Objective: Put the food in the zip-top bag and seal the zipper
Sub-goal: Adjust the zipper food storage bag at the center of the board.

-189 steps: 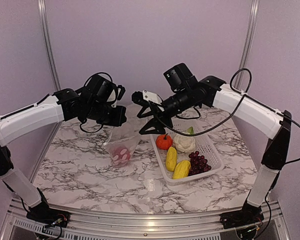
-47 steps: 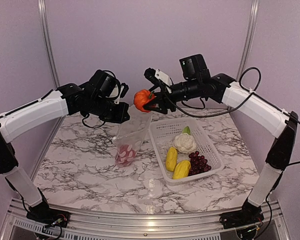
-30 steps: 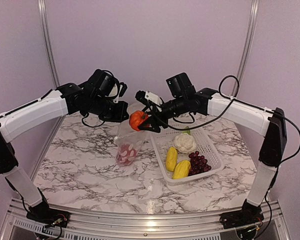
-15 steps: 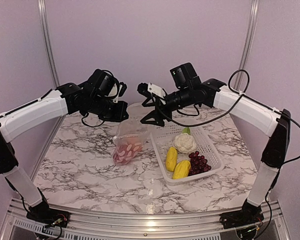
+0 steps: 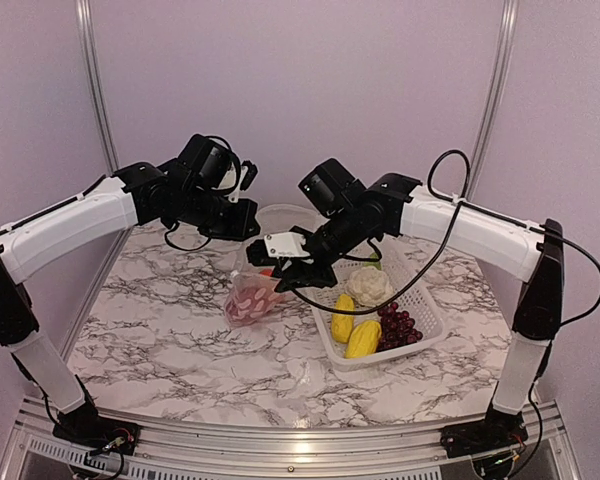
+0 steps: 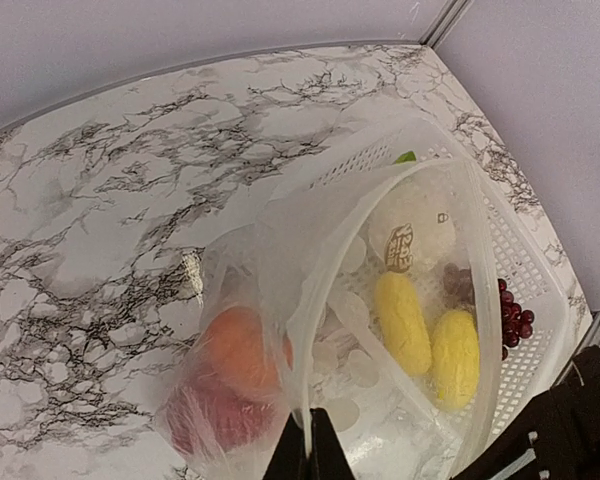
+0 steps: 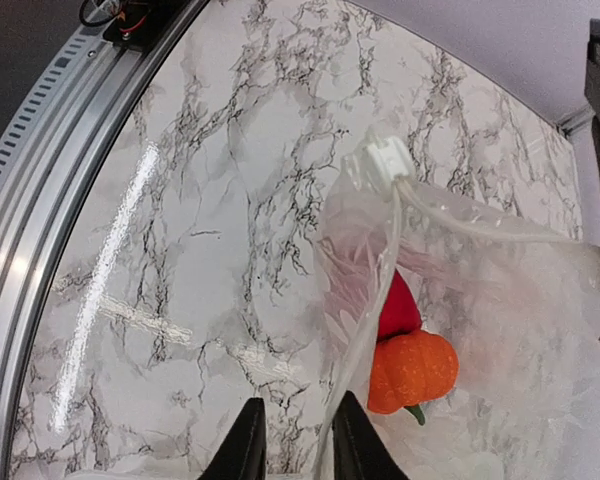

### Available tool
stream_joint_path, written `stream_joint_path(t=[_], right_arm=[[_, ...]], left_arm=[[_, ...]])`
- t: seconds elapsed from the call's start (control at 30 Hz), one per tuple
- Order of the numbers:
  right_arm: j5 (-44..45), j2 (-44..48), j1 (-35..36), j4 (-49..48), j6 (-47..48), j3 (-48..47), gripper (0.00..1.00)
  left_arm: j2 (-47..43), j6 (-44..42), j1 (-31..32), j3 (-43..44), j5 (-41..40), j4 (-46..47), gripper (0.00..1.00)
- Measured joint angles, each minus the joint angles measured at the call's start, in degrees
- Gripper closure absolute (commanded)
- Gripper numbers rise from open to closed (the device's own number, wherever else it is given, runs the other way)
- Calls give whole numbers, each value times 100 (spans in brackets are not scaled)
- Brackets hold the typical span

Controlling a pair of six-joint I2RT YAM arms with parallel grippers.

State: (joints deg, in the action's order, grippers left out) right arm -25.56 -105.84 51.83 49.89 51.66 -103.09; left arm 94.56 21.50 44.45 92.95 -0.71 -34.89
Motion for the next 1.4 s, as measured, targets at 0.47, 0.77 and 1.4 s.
stream_joint_path(t=[0.47,0.77,1.4], right_arm=[[297,-129,35,17,0,-28,100],[264,-129,35,-37,-61,-157,100],[-138,323,-271,284,-455,-79,59]], left_arm=[[140,-186,-26,188,-55,-389,63],[435,-284,-26,308,186,-557,84],[472,-313,-26,407,-138,-688,100]])
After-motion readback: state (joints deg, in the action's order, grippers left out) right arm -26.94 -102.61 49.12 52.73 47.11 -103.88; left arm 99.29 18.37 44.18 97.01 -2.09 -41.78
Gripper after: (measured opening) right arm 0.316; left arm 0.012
